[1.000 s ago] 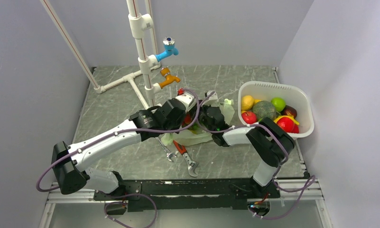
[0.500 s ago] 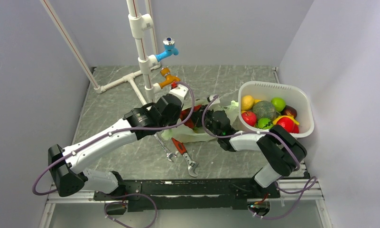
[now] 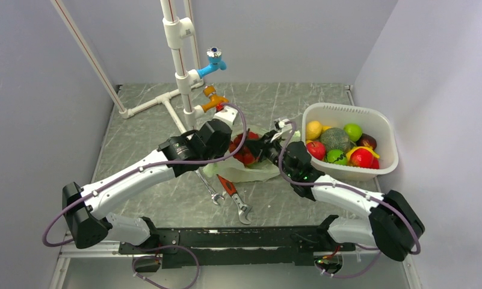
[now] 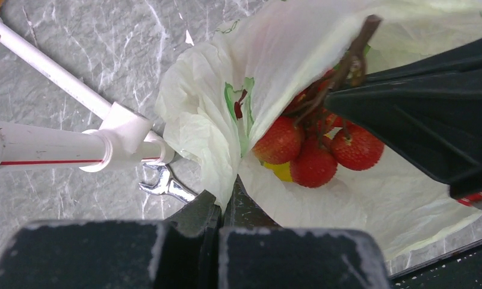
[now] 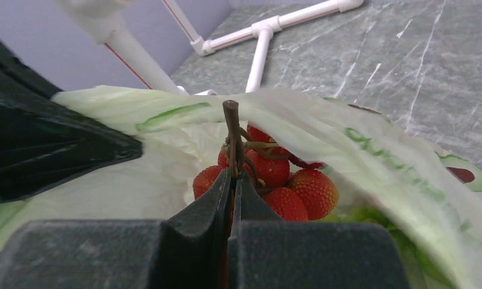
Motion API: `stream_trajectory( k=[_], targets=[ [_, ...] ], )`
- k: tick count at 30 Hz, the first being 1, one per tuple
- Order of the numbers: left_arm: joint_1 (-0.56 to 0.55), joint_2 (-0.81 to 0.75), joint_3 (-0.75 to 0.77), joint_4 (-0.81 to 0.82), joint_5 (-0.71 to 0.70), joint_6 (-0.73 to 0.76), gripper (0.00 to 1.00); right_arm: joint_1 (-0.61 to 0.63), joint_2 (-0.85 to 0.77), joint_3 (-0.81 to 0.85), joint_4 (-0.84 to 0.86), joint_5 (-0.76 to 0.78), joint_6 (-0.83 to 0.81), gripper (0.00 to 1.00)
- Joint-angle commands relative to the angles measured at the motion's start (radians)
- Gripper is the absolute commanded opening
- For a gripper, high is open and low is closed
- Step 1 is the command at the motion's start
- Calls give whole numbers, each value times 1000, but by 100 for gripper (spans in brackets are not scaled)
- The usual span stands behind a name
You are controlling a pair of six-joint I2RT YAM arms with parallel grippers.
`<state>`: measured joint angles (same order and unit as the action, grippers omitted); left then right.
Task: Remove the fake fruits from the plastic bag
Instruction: Take out the fake fruit from the plastic bag, then place the fake fruit in the bin.
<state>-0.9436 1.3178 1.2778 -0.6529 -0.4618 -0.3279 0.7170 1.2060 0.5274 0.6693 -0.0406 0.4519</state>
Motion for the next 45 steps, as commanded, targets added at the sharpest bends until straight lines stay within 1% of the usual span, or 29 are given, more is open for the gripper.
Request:
stream_trajectory(
  k=[1, 3, 6, 8, 11, 14, 18, 22, 25, 31, 37, 40, 42, 45],
  targets=[
    [7, 15, 17, 21, -18, -16, 0, 5, -91, -18, -29, -38, -31, 0],
    [8, 14, 28, 18, -16, -18, 0, 5, -94, -39, -30, -45, -39, 0],
    [7, -15, 9, 70, 11, -6, 0, 6, -98, -59, -42, -63, -38, 0],
    [6, -17, 8, 65, 1, -11, 0, 6, -114, -69, -40, -83, -34, 0],
    [7, 9, 11, 37, 13, -22, 0, 6, -146, -53, -83, -84, -41, 0],
    [8, 38, -5, 20, 40, -44, 0, 6, -196, -26, -145, -50, -53, 0],
    [8, 37, -47, 29, 45, -63, 0, 5, -268, 25, -220, 0, -74, 0],
    [7, 26, -56, 28, 46, -63, 0, 4, -337, 72, -282, 104, -80, 0],
    [8, 21, -66, 31, 50, -66, 0, 3, -367, 106, -303, 169, -83, 0],
    [7, 24, -89, 35, 76, -80, 0, 1, -397, 193, -335, 220, -80, 0],
    [8, 21, -101, 27, 63, -84, 0, 2, -461, 254, -382, 287, -132, 0],
    [7, 19, -108, 28, 64, -88, 0, 1, -494, 266, -429, 366, -160, 0],
    [8, 17, -112, 31, 64, -89, 0, 0, -526, 251, -436, 478, -167, 0],
    [7, 12, -116, 31, 67, -90, 0, 1, -578, 219, -432, 686, -168, 0]
  ],
)
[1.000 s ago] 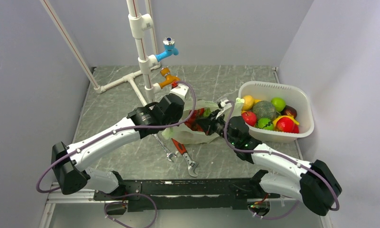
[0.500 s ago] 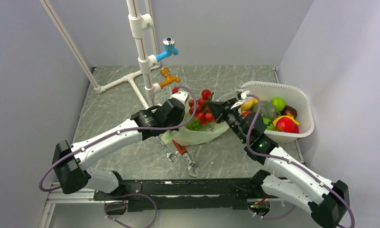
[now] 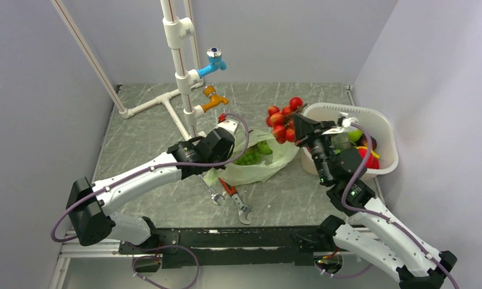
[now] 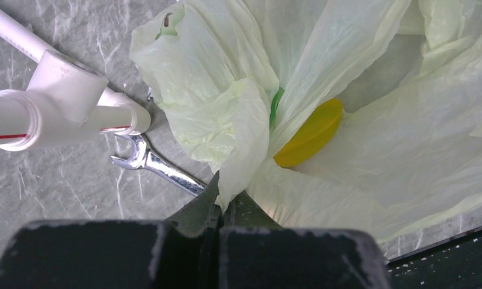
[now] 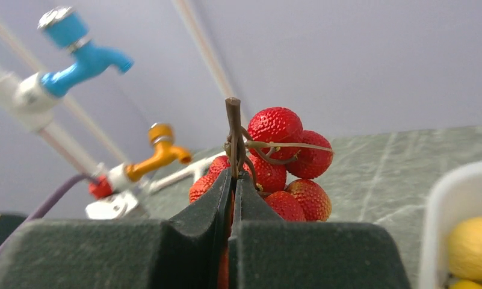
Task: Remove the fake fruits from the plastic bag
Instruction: Place the fake fruit in the bin.
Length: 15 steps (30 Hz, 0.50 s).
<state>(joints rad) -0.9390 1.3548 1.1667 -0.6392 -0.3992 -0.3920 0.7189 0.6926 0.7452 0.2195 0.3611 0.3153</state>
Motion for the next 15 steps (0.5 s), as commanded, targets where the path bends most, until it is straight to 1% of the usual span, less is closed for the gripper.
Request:
stream_trajectory(
  k=[1, 5, 7, 9, 11, 12, 15],
  targets=[
    [3, -27, -5, 16, 4, -24, 0, -1, -79, -9, 17, 351, -35, 0],
    [3, -33, -2, 9, -4, -17, 0, -1, -110, -25, -22, 657, -3, 0],
    [3, -35, -2, 10, -2, -12, 0, -4, -107, -25, -78, 805, 61, 0],
    [2, -34, 2, 14, 0, -9, 0, -12, -89, -5, -178, 925, 169, 0],
    [3, -30, 6, 20, 9, -6, 0, -40, -51, 20, -249, 989, 212, 0],
    [2, -26, 7, 23, 12, -3, 0, -59, -28, 31, -263, 997, 218, 0],
    [3, -16, 14, 22, 17, 3, 0, -170, 43, 80, -314, 958, 260, 0]
  ],
)
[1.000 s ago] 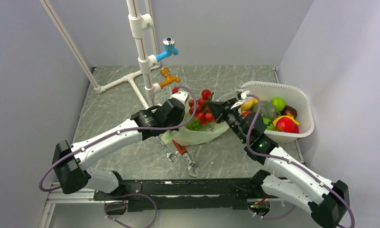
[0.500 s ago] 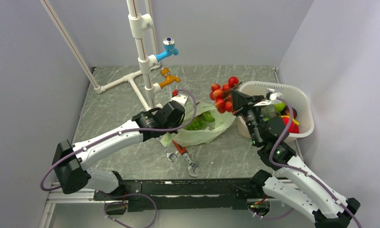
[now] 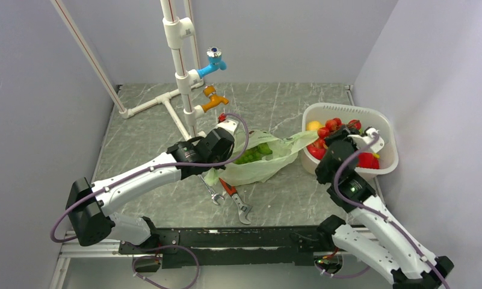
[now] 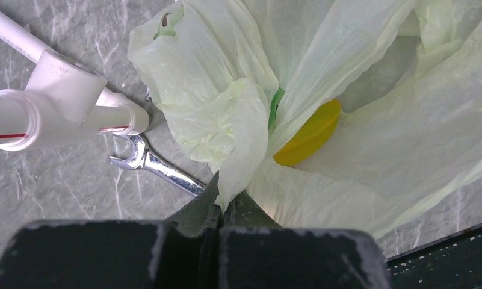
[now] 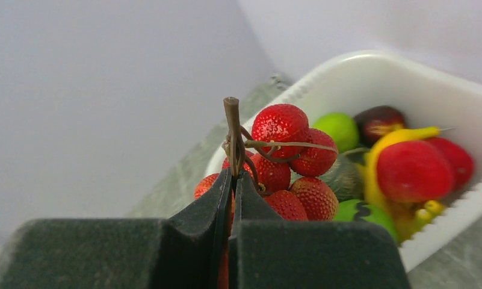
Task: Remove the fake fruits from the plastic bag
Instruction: Place the fake fruit in the bin.
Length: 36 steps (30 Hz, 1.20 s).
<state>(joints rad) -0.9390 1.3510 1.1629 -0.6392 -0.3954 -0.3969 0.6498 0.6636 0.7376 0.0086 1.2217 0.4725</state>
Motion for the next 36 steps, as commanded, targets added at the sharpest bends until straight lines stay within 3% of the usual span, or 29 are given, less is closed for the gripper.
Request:
stream_trajectory(
  k=[1, 5, 13, 16, 19, 22, 24, 30, 36],
  targets=[
    [3, -10, 20, 20, 16, 11, 0, -153, 90, 107, -138, 56, 138, 0],
    [3, -10, 32, 4, 7, 19, 0, -321, 166, 193, -205, -78, 215, 0],
    [3, -58, 26, 7, 9, 15, 0, -559, 351, 235, -185, -145, 265, 1],
    [2, -76, 24, 12, 23, 12, 0, -675, 422, 240, -193, -240, 309, 8],
    [3, -78, 32, 9, 23, 13, 0, -760, 494, 273, -209, -340, 296, 24],
    [4, -77, 34, 12, 22, 14, 0, -769, 515, 284, -223, -382, 271, 65],
    [3, -72, 33, 19, 25, 13, 0, -768, 501, 258, -182, -442, 239, 84],
    [4, -31, 79, 25, 32, 28, 0, -721, 428, 242, -152, -742, 219, 89],
    [3, -6, 122, 16, 25, 29, 0, -464, 324, 253, -72, -970, 30, 88]
  ],
)
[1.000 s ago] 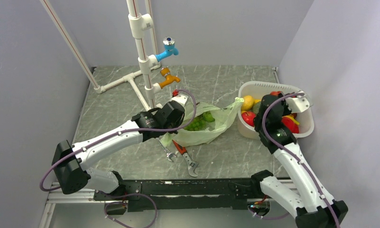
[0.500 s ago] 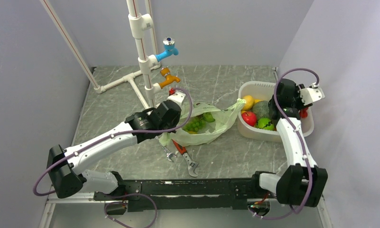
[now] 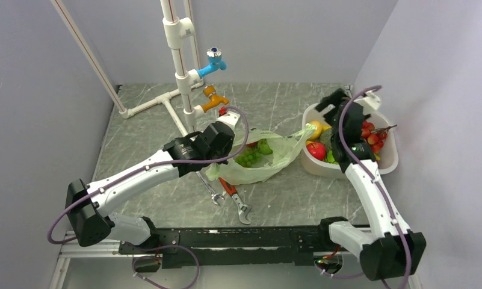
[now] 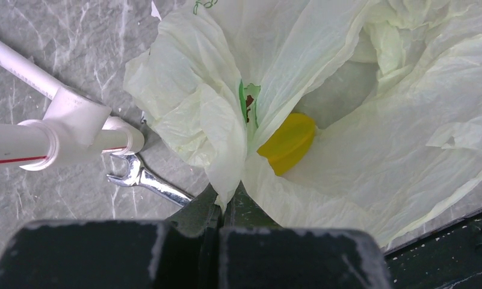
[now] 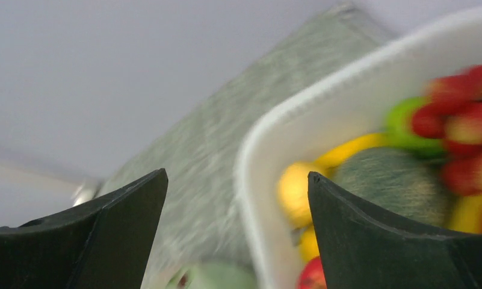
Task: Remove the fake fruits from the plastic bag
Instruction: Place the fake fruit in the bin, then adjust the plastic bag at the center of the board.
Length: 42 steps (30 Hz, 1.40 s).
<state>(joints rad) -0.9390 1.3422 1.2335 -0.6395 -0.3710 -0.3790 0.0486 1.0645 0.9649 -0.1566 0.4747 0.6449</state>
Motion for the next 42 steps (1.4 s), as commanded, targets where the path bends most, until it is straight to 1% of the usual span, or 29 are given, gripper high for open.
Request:
stream_trajectory(
  k=[1, 3, 5, 6, 7, 8, 11, 13, 17, 21, 24, 28, 32, 34, 36, 38, 40, 42],
  targets=[
    [3, 1, 48, 19, 0, 11, 0, 169, -92, 25, 103, -278, -172, 88],
    [4, -5, 39, 23, -2, 7, 0, 214, -134, 9, 148, -436, -224, 88],
    [3, -8, 29, 29, -4, 3, 0, 257, -151, 11, 152, -588, -263, 87],
    [4, -9, 26, 33, -3, 0, 0, 278, -153, 15, 152, -660, -280, 86],
    [2, -8, 22, 35, -2, -2, 0, 301, -157, 13, 152, -719, -291, 82],
    [3, -6, 23, 38, 1, -5, 0, 325, -165, 0, 152, -758, -295, 79],
    [3, 1, 24, 36, 1, -14, 0, 389, -196, -103, 259, -860, -275, 75],
    [3, 2, 25, 41, 2, -15, 0, 423, -173, -159, 290, -890, -266, 70],
    [3, 4, 37, 45, 7, -15, 0, 491, -47, -209, 284, -817, -254, 67],
    [4, 18, 72, 60, 41, -12, 0, 524, 89, -228, 289, -701, -218, 70],
    [4, 46, 133, 80, 82, 4, 0, 524, 135, -279, 338, -654, -171, 70],
    [13, 113, 274, 95, 125, 39, 0, 518, 125, -363, 381, -580, -102, 73],
    [38, 193, 421, 121, 228, 67, 0, 468, 94, -384, 310, -444, -29, 75],
    [51, 243, 517, 114, 278, 86, 0, 402, 69, -389, 279, -442, 6, 75],
    [58, 295, 630, 80, 292, 111, 0, 350, 31, -401, 271, -456, 9, 75],
    [63, 340, 713, 51, 312, 141, 0, 337, -24, -400, 250, -433, -21, 75],
    [67, 350, 740, 42, 345, 173, 0, 338, -72, -401, 242, -427, -59, 75],
    [70, 329, 693, 54, 353, 195, 0, 341, -105, -415, 265, -478, -96, 75]
  ],
)
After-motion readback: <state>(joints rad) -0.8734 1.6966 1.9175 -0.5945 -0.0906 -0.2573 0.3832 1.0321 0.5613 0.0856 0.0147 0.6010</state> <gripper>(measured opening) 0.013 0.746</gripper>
